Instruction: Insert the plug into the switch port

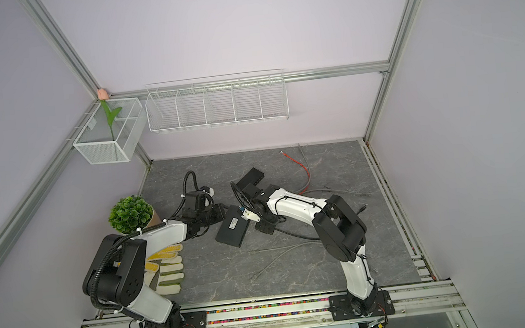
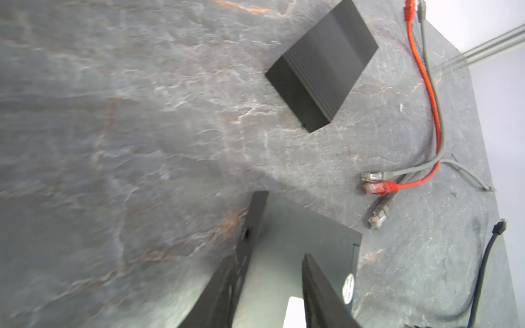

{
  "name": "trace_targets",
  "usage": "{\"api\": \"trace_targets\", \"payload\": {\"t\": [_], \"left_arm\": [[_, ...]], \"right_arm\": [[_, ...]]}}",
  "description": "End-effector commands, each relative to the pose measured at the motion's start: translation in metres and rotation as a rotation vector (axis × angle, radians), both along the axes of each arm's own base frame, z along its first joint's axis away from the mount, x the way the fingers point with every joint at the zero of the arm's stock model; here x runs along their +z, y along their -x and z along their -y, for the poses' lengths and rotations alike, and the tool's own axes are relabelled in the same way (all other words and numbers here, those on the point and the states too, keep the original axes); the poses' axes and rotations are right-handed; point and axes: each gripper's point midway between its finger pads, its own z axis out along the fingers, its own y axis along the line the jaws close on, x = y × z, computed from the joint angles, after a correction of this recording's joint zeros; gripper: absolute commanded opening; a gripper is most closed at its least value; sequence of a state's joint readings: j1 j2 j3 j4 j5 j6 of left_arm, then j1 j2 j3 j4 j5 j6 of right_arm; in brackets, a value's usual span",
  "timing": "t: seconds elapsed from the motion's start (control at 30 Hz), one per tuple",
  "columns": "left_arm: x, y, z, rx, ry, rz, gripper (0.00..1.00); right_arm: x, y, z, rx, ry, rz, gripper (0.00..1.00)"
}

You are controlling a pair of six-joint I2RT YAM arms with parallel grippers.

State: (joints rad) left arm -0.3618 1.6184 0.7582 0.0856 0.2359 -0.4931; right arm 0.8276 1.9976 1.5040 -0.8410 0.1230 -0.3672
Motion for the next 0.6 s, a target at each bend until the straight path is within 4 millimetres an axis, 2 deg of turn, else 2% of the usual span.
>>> {"api": "trace_targets", "payload": {"t": [0.0,0.43,0.57], "left_arm": [[-0.005,0.003,-0.003,0.01,0.008,-0.006,0.39],[-0.023,0.02,-0.006,0.018,0.032,-0.028,0.38],[-0.024,0.022,-0.004,0.011,0.044,-0.028,0.37]], "right_arm": [[-0.005,0.006,-0.006,0.007,0.019,-0.027,0.07],[-0.011,0.016,-0.029,0.042,0.037,-0.078,0.07],[-0.014,0.02,-0.026,0.04,0.066,-0.107,0.07]]}}
